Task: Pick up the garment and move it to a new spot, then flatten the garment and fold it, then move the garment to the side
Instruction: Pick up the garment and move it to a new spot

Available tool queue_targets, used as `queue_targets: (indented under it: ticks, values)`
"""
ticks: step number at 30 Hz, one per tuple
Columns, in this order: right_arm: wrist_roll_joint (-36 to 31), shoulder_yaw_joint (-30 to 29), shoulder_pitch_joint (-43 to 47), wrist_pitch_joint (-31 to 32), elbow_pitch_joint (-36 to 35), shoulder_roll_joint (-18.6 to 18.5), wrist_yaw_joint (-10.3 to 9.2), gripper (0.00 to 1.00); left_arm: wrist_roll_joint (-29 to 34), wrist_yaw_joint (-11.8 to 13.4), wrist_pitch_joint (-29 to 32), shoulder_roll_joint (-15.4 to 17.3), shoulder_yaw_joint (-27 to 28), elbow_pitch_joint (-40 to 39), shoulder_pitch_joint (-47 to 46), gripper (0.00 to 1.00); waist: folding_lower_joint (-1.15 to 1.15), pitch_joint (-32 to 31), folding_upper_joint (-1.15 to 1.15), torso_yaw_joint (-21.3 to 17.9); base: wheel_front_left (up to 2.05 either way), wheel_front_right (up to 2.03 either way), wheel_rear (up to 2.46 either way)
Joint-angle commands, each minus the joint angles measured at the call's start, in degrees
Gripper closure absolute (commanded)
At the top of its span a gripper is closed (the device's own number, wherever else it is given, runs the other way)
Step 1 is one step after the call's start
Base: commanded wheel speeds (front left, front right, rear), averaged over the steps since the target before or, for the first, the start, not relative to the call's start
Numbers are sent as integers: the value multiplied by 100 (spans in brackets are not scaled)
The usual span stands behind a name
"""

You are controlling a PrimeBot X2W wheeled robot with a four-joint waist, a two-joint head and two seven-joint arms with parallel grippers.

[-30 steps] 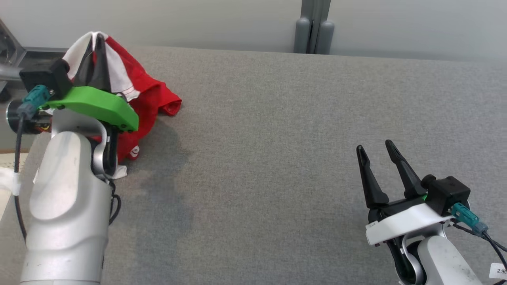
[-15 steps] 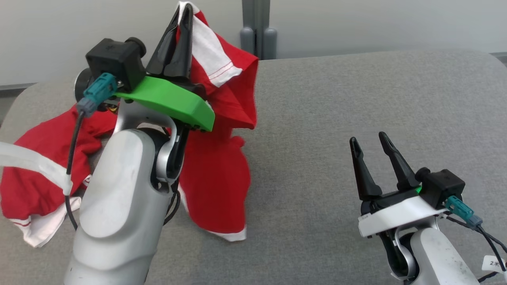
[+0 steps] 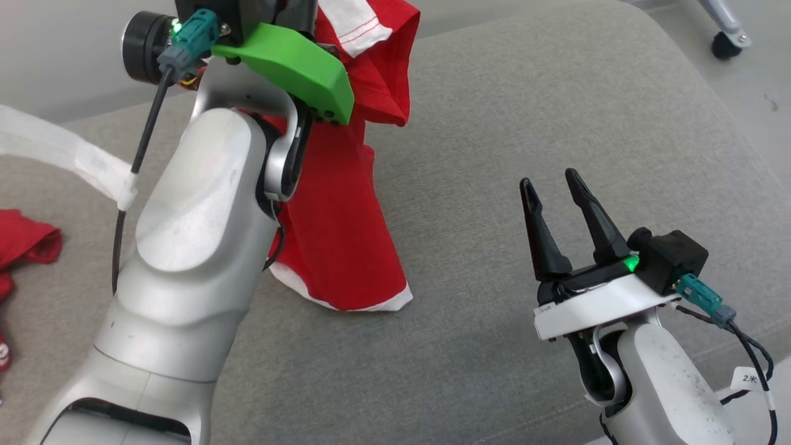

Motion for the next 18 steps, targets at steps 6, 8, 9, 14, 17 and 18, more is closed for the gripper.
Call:
queue_targets:
  ticks: [6, 8, 9, 14, 17, 18]
  values:
    - [62, 52, -163, -18, 44, 71, 1, 0, -18, -37, -369, 32, -195, 1336, -442, 0, 0, 508, 0, -792, 0, 0, 0]
    - [48, 36, -149, -18, 57, 72, 1, 0, -29, -85, -452, 32, -260, 1705, -506, 0, 0, 482, 0, -786, 0, 0, 0]
    - [31, 13, -129, -18, 63, 71, 1, 0, -80, -93, -529, 31, -261, 1868, -524, 0, 0, 455, 0, -760, 0, 0, 0]
    - [-54, -85, 15, -18, 67, 74, 1, 0, -192, -188, -921, 34, -260, 2321, -478, 0, 0, 266, 0, -448, 0, 0, 0]
    - [-124, -139, 106, -18, 81, 44, 1, 0, -255, -200, -1152, 102, -178, 2405, -338, 0, 0, 102, 0, -168, 0, 0, 0]
    - [-149, -149, 131, -18, 86, 18, 1, 0, -269, -207, -1211, 132, -148, 2392, -274, 0, 0, 46, 0, -74, 0, 0, 0]
